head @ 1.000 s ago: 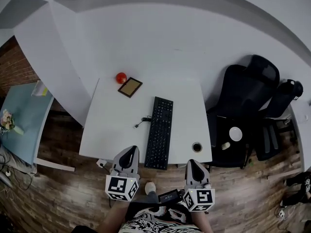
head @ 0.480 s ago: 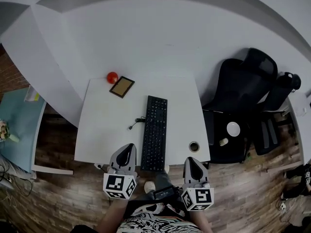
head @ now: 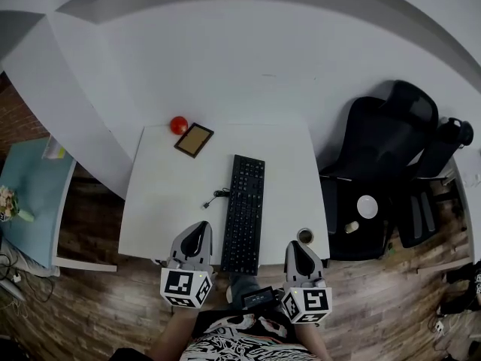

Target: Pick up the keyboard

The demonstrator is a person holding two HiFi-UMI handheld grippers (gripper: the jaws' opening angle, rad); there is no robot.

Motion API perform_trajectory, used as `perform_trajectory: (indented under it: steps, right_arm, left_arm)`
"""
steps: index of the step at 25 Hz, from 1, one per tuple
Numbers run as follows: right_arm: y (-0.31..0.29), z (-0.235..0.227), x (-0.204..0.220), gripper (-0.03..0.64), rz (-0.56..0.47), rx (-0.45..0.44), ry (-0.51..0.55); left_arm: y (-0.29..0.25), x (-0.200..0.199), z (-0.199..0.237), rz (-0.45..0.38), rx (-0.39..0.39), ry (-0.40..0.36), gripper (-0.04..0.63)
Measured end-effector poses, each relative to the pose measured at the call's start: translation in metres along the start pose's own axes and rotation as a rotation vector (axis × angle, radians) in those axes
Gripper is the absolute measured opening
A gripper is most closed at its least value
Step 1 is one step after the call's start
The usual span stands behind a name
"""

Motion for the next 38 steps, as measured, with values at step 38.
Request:
perform_trajectory:
  steps: [38]
  right_arm:
    - [-0.118, -0.023, 0.099, 0.029, 0.302, -0.254, -0.476]
  left_arm:
    - [-0.095, 0.114, 0.026, 0.326, 0.079, 0.138, 0.020]
Point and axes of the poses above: the fingertips, and each gripper's own axes: y backward along the fingers, z to its left, x out of its underside, the point moved 1 cm from there along y, backward along the fingers, and after that the axes turned 3 degrees about -y, right-handed, at the moved point
